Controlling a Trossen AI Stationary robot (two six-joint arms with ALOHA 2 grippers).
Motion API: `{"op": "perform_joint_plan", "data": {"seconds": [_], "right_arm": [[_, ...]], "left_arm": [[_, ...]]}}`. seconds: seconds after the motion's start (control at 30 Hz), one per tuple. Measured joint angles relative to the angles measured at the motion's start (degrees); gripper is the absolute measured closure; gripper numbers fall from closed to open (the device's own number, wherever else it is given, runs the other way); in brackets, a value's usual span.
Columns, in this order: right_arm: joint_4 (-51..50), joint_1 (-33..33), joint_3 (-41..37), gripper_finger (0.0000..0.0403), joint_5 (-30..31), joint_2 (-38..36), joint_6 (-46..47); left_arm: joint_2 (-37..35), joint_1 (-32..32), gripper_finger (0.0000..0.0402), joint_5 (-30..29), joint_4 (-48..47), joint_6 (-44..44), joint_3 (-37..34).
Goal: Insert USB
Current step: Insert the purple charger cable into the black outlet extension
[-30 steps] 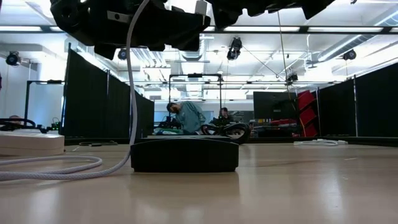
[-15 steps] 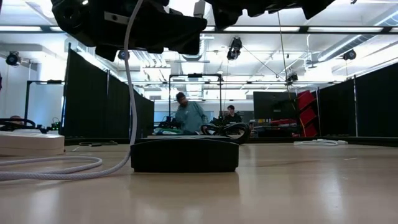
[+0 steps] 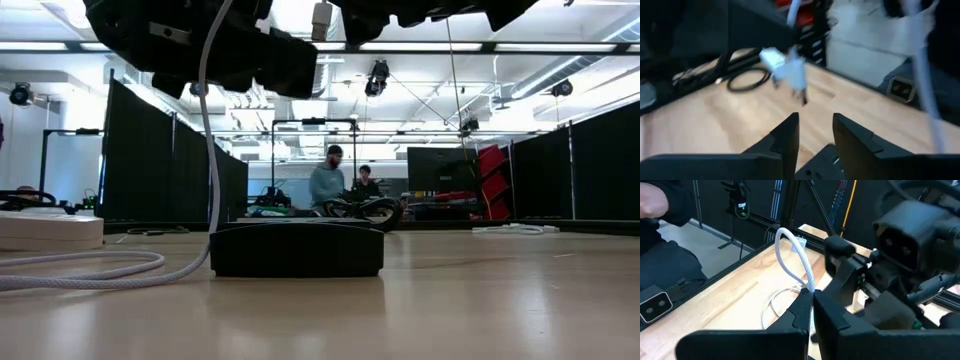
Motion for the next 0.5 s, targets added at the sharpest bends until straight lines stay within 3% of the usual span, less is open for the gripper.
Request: {"op": "perform_joint_plan", "data": {"seconds": [0.13,0.5], "right_arm": [[0.0,0.0,0.0,0.0403,-0.4,0.0,-1.5],[0.1,-0.1,0.0,0.0403,-0.3,0.0,-2.7]], "left_arm": [[0.4,1.9,0.0272,5.7,1.4,-1.5,0.0],[0.5,2.3,0.0282,5.9,3.8,-2.6,0.0]]}}
